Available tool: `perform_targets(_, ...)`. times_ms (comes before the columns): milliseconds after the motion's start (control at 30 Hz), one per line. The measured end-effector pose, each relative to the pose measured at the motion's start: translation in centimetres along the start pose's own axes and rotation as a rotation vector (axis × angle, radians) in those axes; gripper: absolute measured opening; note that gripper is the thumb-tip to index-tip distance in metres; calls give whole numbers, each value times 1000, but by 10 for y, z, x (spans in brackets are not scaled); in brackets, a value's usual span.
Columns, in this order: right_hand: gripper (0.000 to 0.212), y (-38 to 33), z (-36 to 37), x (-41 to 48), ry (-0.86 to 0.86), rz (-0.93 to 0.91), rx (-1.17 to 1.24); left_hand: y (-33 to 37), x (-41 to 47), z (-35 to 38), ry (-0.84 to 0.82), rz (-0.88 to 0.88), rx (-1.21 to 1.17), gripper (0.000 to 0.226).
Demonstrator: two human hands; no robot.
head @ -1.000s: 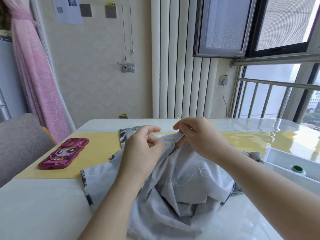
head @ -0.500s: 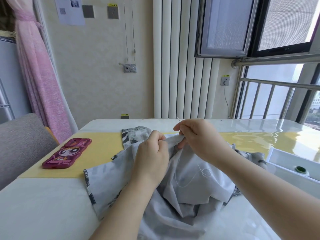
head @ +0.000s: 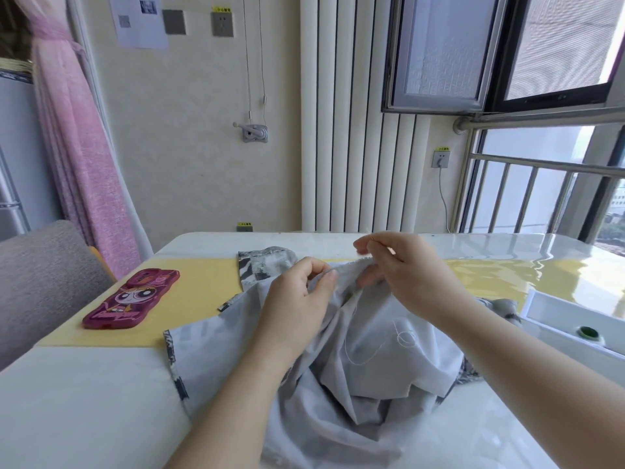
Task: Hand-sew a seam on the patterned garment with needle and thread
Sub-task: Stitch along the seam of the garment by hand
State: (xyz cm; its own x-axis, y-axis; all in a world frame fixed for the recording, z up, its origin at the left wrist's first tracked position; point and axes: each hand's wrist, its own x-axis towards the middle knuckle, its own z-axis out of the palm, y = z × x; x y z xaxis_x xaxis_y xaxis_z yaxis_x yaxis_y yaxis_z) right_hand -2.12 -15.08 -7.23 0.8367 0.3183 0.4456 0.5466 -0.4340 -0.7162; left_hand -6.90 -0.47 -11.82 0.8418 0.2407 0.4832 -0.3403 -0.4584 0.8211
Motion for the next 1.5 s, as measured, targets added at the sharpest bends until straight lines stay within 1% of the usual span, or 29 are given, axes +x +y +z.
perform_targets(67,24,-4,-5,-7,121,-88,41,0,2,-2,6,-29,-36,15)
perform_targets(100,24,-7,-7,-12,147,-121,58,0,2,-3,2,-43,-50,14)
perform_targets(133,23,-10,-8,-19,126,-132,72,1,2,-4,0,-56,-64,14)
perform_targets(167,22,-14,-8,-25,57,-117,73,1,3,-4,3,-68,-78,14)
perform_targets(233,18,-20,-2,-35,-137,-37,32,2,3,-6,18,-82,-98,14)
perform_targets(267,15,-20,2,-38,-208,7,4,2,3,-6,23,-86,-106,13)
perform_targets(300,11,-21,4,-39,-242,44,-22,2,3,-6,26,-89,-119,13)
perform_targets(333,9,-20,5,-40,-246,72,-49,3,3,-6,27,-91,-135,12)
perform_targets(400,12,-21,6,-40,-232,92,-101,5,2,-6,29,-96,-160,11)
perform_targets(467,15,-21,8,-40,-238,96,-109,6,2,-6,32,-96,-167,10)
perform_targets(767,15,-21,11,-34,-228,102,-176,6,3,-7,50,-96,-171,10)
perform_targets(1167,16,-17,11,-33,-234,114,-157,9,1,-8,54,-69,-117,11)
perform_targets(1333,17,-16,11,-31,-233,117,-159,8,1,-7,67,-46,-69,14)
perform_targets(1500,13,-16,14,-27,-232,131,-141,9,-2,-4,148,64,79,16)
